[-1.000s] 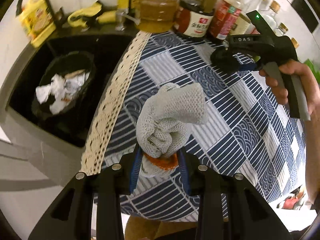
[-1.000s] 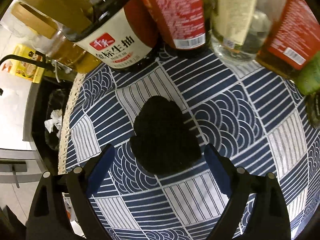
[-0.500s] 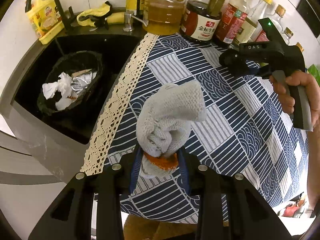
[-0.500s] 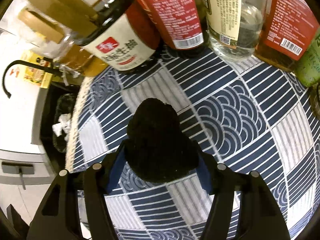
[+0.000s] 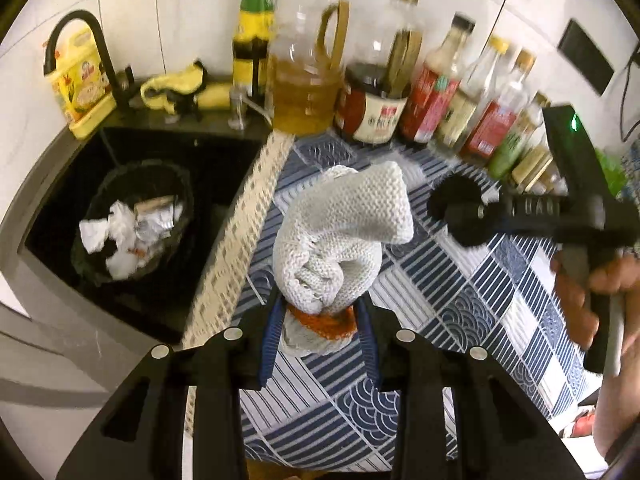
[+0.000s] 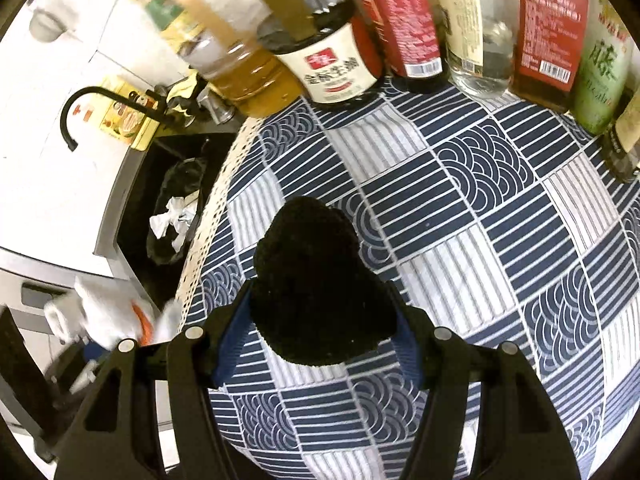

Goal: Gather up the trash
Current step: 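Carry the glove and black sponge over the trash bin and open both grippers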

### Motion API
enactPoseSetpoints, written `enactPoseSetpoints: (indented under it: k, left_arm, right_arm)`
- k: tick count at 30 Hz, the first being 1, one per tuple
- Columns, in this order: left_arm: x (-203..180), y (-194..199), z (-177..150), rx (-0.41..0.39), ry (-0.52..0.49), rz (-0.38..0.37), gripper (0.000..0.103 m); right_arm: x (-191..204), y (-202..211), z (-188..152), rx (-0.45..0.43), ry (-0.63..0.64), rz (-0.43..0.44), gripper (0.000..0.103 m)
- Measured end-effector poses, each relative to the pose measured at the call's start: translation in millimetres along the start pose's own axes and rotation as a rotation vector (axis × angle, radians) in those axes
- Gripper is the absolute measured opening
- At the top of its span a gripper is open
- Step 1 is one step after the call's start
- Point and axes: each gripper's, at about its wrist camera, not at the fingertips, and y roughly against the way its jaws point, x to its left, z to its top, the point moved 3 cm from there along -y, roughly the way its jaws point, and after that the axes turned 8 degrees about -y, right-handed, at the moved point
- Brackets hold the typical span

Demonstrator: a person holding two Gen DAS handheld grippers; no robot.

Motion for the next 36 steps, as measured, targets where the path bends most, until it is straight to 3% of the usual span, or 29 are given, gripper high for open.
enactPoseSetpoints:
  k: [10,19,28,36]
  left_arm:
    - [69,11,33,-0.059,-0.053,-0.076,0.033]
    - [150,6,49,-0.047,-0.056,-0.116,0.033]
    - [249,25,62,-0.091,0.005,-0.128,0.033]
    - [324,40,70,-0.122,0.055,-0.066,0.033]
  right_arm:
    - [53,-14,-19,-0.004,-0.090,0.032,0.063]
    - [123,-47,-12,-0.009,-0.148,0.053,0.063]
    - [223,-92,12,-0.020,-0.075,0.033,0.063]
    - [304,-126,38,-0.002,-0.009,0.053,0.063]
